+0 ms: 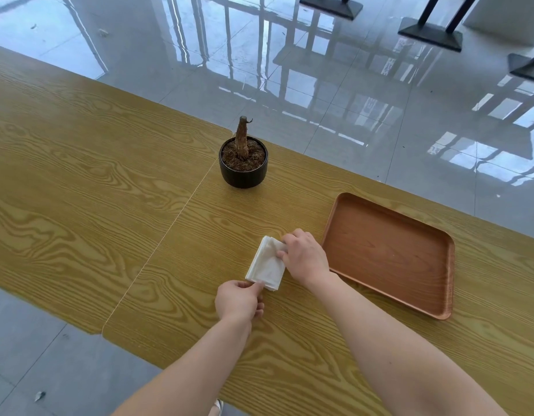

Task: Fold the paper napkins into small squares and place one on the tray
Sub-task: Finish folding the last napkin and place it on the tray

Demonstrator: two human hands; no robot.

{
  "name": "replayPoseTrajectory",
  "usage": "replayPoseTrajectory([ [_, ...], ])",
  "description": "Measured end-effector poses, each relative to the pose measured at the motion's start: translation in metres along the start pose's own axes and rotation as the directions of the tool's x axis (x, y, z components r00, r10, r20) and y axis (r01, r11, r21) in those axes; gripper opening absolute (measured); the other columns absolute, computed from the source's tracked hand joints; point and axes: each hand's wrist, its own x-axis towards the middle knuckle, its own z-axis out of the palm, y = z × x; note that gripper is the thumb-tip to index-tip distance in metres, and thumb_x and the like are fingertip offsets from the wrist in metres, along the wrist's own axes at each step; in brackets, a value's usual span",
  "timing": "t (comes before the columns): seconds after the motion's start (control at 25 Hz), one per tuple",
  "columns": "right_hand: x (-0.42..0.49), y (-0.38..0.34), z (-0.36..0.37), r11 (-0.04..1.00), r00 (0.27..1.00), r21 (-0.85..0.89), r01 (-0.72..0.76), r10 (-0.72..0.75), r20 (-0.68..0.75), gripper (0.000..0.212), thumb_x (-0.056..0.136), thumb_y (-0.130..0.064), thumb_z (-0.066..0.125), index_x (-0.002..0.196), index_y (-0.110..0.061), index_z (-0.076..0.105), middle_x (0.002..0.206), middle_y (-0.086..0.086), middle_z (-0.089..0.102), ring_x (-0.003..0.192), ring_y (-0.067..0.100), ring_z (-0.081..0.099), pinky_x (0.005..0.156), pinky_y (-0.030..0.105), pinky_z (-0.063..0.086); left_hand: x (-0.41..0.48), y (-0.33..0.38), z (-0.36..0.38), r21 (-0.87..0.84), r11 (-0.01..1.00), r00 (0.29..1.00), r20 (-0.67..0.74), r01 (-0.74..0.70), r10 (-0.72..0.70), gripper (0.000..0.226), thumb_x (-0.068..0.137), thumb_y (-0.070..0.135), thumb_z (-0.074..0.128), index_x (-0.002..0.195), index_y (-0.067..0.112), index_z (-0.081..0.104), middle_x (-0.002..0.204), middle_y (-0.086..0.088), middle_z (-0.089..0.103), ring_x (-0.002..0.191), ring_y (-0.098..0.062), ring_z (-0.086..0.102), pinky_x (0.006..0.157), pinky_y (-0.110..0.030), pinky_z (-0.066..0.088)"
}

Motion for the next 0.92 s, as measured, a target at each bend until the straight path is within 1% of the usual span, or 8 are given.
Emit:
replayPoseTrajectory([
  [0.08,0.002,-0.002,0.0,0.997,0.998,0.035,-0.062,0.061,0.024,0.026,0.097,-0.036,0.06,0.113,-0.016,0.062,0.111,0.002,0.061,0.106,0.023,0.054,0.089,0.038,0.049,0.001,0.002,0.001,0.054,0.998,1.0,-0.021,-0.022,0.023,0.016,0.081,0.019,0.081,0.081,0.008,0.069,0.063,-0.008,0.074,0.049,-0.019,0.069,0.053,-0.038,0.063],
  [0.24,0.005,-0.005,0.0,0.975,0.974,0.076,-0.21,0.202,0.106,0.025,0.095,-0.038,0.063,0.104,-0.014,0.06,0.102,0.003,0.063,0.097,0.024,0.059,0.076,0.036,0.048,0.009,0.009,-0.001,0.191,0.979,0.994,-0.071,-0.071,0.086,0.015,0.082,0.029,0.076,0.077,0.019,0.067,0.056,-0.001,0.071,0.053,-0.023,0.072,0.061,-0.043,0.064],
  [0.36,0.002,-0.007,0.002,0.956,0.96,0.106,-0.273,0.264,0.093,0.026,0.094,-0.037,0.064,0.101,-0.012,0.061,0.098,0.002,0.063,0.093,0.023,0.06,0.07,0.034,0.045,0.014,0.013,-0.002,0.264,0.96,0.986,-0.107,-0.095,0.127,0.013,0.082,0.036,0.073,0.078,0.025,0.067,0.069,0.001,0.072,0.062,-0.021,0.071,0.067,-0.041,0.062],
  [0.52,-0.007,-0.013,0.009,0.926,0.943,0.196,-0.324,0.331,-0.008,0.017,0.09,-0.031,0.065,0.091,-0.014,0.061,0.09,0.002,0.065,0.082,0.021,0.059,0.066,0.031,0.041,0.009,0.011,0.003,0.277,0.952,0.985,-0.072,-0.132,0.158,0.022,0.081,0.039,0.075,0.094,0.022,0.067,0.083,0.009,0.068,0.072,-0.01,0.063,0.059,-0.03,0.049],
  [0.6,-0.01,-0.013,0.01,0.887,0.924,0.274,-0.372,0.383,0.013,0.013,0.087,-0.029,0.065,0.086,-0.017,0.06,0.085,-0.001,0.066,0.079,0.02,0.059,0.066,0.031,0.041,0.008,0.011,0.006,0.259,0.955,0.985,-0.061,-0.143,0.164,0.029,0.081,0.038,0.076,0.101,0.019,0.066,0.092,0.007,0.068,0.08,-0.012,0.063,0.068,-0.032,0.051],
  [0.76,-0.017,-0.011,0.009,0.741,0.857,0.46,-0.489,0.505,0.098,0.015,0.08,-0.03,0.07,0.089,-0.018,0.066,0.086,-0.003,0.069,0.083,0.021,0.067,0.077,0.039,0.056,0.011,0.014,0.003,0.278,0.951,0.984,-0.074,-0.138,0.164,0.038,0.083,0.038,0.074,0.113,0.016,0.066,0.1,0.006,0.066,0.087,-0.015,0.061,0.074,-0.033,0.048],
  [0.8,-0.019,-0.01,0.009,0.677,0.833,0.523,-0.518,0.539,0.127,0.014,0.078,-0.03,0.072,0.087,-0.019,0.069,0.084,-0.003,0.071,0.08,0.022,0.07,0.079,0.042,0.059,0.013,0.014,0.002,0.29,0.947,0.983,-0.072,-0.141,0.169,0.041,0.084,0.04,0.074,0.115,0.015,0.066,0.099,0.006,0.065,0.088,-0.015,0.061,0.076,-0.033,0.048],
  [0.92,-0.027,-0.006,0.011,0.471,0.768,0.679,-0.563,0.602,0.219,0.011,0.078,-0.026,0.079,0.074,-0.019,0.072,0.072,-0.001,0.072,0.059,0.019,0.071,0.072,0.045,0.064,0.019,0.013,-0.002,0.298,0.943,0.985,-0.052,-0.145,0.167,0.046,0.083,0.046,0.074,0.115,0.015,0.068,0.102,0.002,0.069,0.092,-0.018,0.062,0.081,-0.034,0.049],
])
